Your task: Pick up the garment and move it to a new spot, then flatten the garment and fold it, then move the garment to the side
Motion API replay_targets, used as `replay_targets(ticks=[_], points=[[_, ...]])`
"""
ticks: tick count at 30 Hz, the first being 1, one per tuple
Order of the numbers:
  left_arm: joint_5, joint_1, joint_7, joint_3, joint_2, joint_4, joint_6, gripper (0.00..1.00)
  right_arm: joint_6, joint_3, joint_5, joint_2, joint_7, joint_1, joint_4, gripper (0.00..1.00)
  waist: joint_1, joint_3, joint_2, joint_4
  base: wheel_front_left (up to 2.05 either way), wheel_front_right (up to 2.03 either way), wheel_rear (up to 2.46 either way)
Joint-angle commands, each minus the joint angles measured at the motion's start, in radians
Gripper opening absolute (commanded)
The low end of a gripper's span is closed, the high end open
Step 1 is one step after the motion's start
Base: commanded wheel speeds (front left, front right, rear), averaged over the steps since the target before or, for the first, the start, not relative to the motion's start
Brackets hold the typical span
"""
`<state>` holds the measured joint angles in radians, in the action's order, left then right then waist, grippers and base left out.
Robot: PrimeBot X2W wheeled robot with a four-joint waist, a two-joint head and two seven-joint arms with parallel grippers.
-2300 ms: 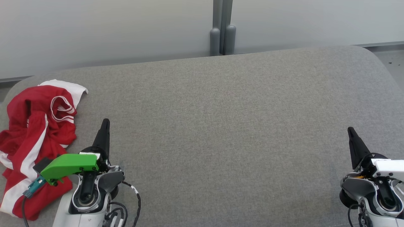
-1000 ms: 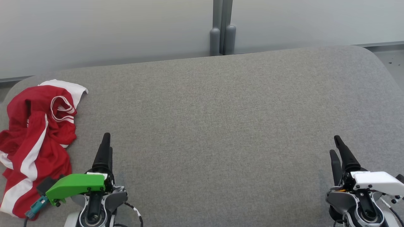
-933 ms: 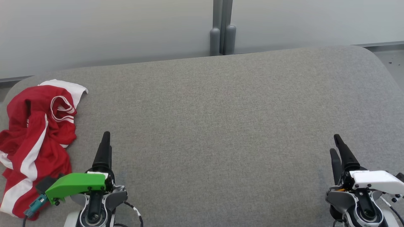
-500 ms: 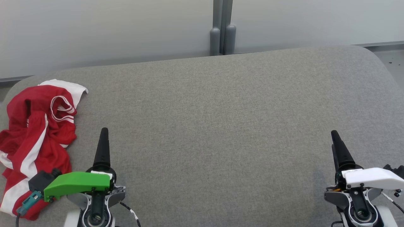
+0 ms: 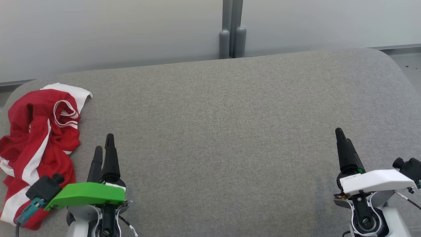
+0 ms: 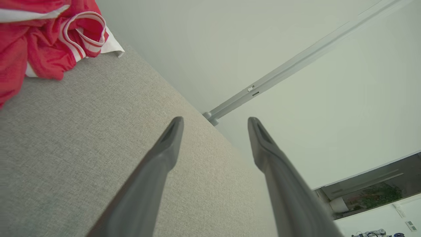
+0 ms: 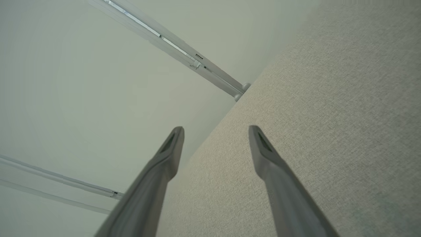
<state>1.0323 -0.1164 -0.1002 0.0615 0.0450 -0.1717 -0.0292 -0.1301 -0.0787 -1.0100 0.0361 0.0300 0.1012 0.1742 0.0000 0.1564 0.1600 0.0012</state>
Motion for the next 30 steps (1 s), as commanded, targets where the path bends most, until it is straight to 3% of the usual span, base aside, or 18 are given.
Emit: replay_targets(ticks=[1, 15, 30], points=[[-0.053, 0.005, -0.011, -0.004, 0.004, 0.024, 0.008, 1.0, 0.0, 0.014, 0.054, 0.008, 0.015, -0.003, -0.026, 1.0, 0.0, -0.001, 0.0, 0.0, 0.0, 0.0, 0.0], [-0.304, 0.065, -0.049, -0.025, 0.005, 0.064, 0.031, 1.0, -0.001, 0.098, 0.371, 0.01, 0.07, -0.021, -0.049, 1.0, 0.0, -0.009, 0.0, 0.0, 0.0, 0.0, 0.0], [-0.483, 0.111, -0.08, -0.018, 0.005, 0.056, 0.051, 1.0, -0.001, 0.147, 0.536, 0.012, 0.115, -0.032, -0.058, 1.0, 0.0, -0.013, 0.0, 0.002, 0.0, 0.0, 0.0]])
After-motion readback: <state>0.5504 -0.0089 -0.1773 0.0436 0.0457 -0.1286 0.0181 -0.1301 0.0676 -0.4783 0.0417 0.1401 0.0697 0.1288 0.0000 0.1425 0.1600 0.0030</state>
